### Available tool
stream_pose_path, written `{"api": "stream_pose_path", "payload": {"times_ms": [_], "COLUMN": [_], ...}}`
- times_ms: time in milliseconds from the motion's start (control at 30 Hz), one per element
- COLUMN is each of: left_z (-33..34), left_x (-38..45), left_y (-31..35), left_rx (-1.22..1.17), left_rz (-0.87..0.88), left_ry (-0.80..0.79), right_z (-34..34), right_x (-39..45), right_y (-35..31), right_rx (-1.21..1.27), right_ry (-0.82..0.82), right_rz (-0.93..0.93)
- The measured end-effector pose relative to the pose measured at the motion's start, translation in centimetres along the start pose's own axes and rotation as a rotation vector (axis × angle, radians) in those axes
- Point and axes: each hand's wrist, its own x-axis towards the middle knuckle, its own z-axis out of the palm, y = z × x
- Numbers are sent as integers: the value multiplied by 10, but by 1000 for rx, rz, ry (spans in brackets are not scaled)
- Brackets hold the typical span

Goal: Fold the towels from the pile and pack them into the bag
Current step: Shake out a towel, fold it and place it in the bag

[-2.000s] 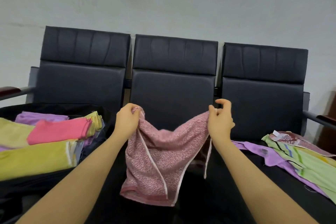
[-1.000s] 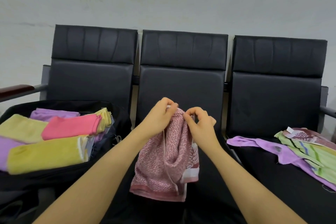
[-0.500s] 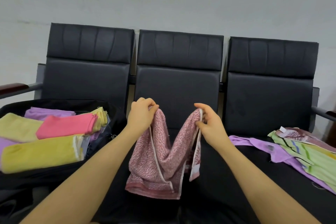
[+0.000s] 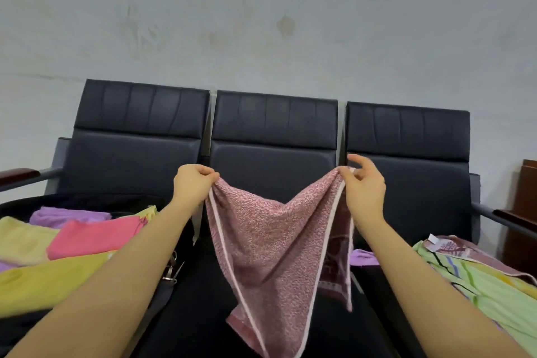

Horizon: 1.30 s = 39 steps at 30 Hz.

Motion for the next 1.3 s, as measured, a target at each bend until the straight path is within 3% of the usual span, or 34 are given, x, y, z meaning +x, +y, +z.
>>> {"api": "stream_pose_path", "payload": {"times_ms": [133,233,333,433,533,667,733,900,1033,1167,1300], "left_z": [-6,-6,-6,-8,-7,-12,-15,-24,-27,-30,-32], "left_x": [-2,-9,-16,-24,-28,-26,-19,-2,6,7,3], "left_y": [8,3,-10,-21,-26,-14,-6,11,28,48,43], "left_rx": [152,196,255,294,88,-544,-621,-365,-409,-634,-219], "left_rz": [70,84,53,11,-68,-339,-367,-214,-203,-281,-90], "left_ry": [-26,-21,-1,19,76,53,63,211,238,152,15], "right_z": [-11,-20,-25,-30,-31,-27,-25,-23,-32,-36,-38], "right_x": [15,11,-1,-10,-15,-15,-9,22,31,32,25], "right_y": [-9,-11,-1,8,13,8,0,-17,-37,-38,-34], "right_rx": [135,200,0,-259,-297,-161,-87,252,419,256,-41], "right_ry": [23,-116,-257,-217,-160,-45,41,192,62,-25,48], "right_rz": [196,294,233,77,73,183,196,420,427,311,147]}}
